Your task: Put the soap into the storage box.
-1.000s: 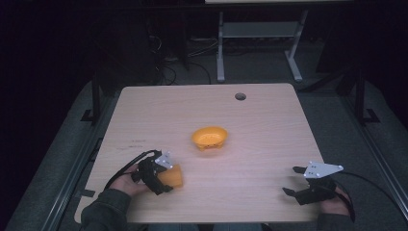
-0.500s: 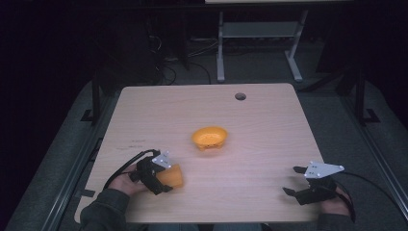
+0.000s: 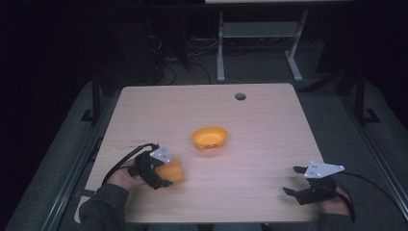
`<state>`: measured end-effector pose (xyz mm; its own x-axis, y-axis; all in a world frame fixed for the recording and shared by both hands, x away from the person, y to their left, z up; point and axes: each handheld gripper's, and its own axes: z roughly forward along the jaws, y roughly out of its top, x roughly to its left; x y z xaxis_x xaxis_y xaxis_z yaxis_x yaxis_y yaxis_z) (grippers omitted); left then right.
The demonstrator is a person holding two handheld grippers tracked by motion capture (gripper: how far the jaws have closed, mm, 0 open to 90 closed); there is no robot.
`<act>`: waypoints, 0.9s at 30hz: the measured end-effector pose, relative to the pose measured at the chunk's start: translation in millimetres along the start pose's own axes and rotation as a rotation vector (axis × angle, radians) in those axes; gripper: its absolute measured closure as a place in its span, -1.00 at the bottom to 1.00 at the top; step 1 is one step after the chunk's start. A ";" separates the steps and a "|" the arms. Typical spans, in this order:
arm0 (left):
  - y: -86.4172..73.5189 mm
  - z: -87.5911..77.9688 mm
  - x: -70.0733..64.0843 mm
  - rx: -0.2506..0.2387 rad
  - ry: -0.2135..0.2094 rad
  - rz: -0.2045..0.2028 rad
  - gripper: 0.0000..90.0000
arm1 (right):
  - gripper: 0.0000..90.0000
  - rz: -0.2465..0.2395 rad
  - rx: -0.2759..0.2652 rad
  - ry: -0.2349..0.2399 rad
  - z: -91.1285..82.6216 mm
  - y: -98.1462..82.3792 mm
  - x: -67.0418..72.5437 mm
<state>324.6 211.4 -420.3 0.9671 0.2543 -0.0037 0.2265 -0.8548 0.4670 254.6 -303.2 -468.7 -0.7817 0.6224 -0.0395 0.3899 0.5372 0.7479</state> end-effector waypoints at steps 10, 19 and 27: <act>10.2 -9.5 7.6 -0.013 0.010 0.018 -0.54 | -0.69 0.000 -0.002 0.004 1.2 -0.1 -0.6; 19.7 -11.3 12.5 -0.006 0.014 0.028 -0.54 | -0.69 0.002 -0.007 0.003 0.1 -0.5 -0.7; 24.2 -15.3 19.3 -0.014 0.031 0.028 -0.54 | -0.69 0.009 -0.004 0.003 -0.1 -0.4 -0.4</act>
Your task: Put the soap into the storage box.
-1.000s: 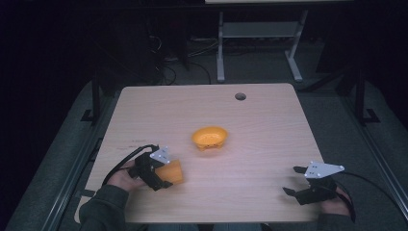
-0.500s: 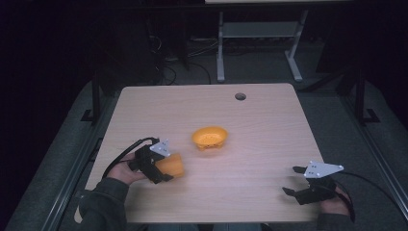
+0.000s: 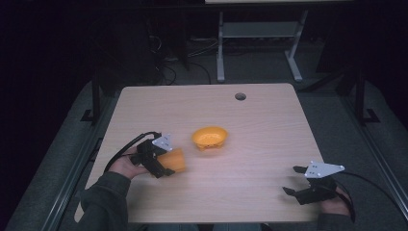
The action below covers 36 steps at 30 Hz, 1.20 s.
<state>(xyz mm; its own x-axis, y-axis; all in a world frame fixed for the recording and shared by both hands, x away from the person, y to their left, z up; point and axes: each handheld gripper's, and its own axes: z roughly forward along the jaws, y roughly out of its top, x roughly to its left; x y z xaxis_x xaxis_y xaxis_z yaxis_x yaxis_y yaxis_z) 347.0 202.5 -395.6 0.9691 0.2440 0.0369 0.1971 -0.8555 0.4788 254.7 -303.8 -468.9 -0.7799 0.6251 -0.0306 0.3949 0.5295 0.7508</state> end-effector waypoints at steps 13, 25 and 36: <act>16.0 0.9 10.9 0.005 -0.011 -0.009 -0.54 | -0.69 -0.008 -0.004 0.001 0.0 0.4 0.1; 29.5 -0.4 17.4 0.003 -0.001 0.012 -0.54 | -0.69 0.001 -0.009 -0.001 -1.0 -0.4 -0.2; 42.2 -0.2 23.7 0.002 0.003 0.017 -0.54 | -0.69 0.003 -0.014 -0.004 -2.1 -1.0 -0.1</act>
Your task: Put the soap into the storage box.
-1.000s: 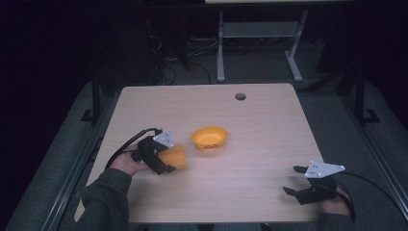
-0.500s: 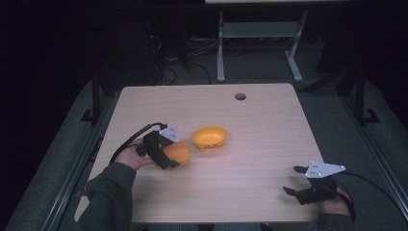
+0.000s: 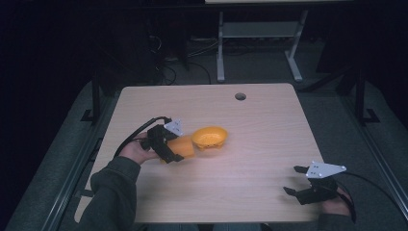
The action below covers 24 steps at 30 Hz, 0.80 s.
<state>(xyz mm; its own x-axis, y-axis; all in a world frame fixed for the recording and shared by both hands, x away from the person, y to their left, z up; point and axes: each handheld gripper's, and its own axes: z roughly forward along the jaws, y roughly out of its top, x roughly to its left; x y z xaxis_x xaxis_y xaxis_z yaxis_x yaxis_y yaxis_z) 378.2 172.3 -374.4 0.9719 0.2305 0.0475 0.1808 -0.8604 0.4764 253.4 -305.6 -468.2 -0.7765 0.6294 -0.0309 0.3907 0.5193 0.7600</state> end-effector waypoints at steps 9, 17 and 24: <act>9.3 -0.9 6.8 -0.006 0.005 0.009 -0.54 | -0.69 -0.003 -0.002 -0.001 -1.1 -0.6 -0.6; 17.1 -1.8 10.6 0.007 0.005 0.019 -0.54 | -0.69 -0.003 -0.003 0.001 -1.0 -0.1 -0.2; 24.7 0.6 13.9 0.009 0.001 0.029 -0.54 | -0.69 0.000 -0.002 0.000 -1.8 -0.6 -0.3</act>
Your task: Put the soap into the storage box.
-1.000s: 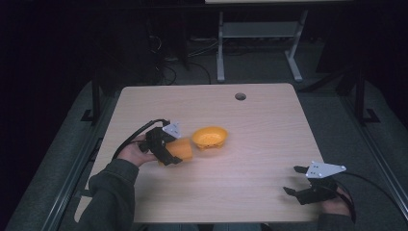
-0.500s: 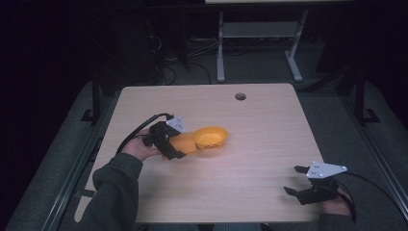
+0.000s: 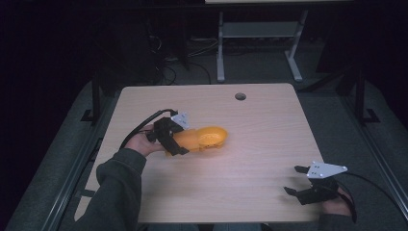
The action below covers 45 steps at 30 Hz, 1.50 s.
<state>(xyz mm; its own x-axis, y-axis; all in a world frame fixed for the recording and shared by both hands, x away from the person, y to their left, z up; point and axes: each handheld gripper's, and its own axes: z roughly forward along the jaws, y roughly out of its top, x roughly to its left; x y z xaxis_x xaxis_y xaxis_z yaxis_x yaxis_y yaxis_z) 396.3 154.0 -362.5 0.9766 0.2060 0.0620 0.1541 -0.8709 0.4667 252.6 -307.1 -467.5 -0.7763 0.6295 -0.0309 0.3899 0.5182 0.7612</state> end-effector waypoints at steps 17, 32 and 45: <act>19.3 6.9 13.8 -0.019 -0.013 0.016 -0.54 | -0.69 0.007 -0.007 -0.006 -2.3 -2.2 -0.8; 34.7 14.5 21.6 -0.022 -0.021 0.034 -0.54 | -0.69 0.001 -0.010 -0.005 -3.4 -2.6 -0.4; 46.4 29.1 28.6 -0.012 -0.034 0.051 -0.54 | -0.69 0.002 -0.019 -0.011 -5.0 -2.7 -0.9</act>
<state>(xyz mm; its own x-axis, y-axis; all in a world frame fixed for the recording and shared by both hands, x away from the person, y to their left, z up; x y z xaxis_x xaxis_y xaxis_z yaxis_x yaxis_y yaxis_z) 435.7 106.5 -364.7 0.9877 0.1457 0.0561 0.1020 -0.8744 0.4743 249.8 -312.0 -466.3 -0.7704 0.6365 -0.0363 0.3819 0.5064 0.7731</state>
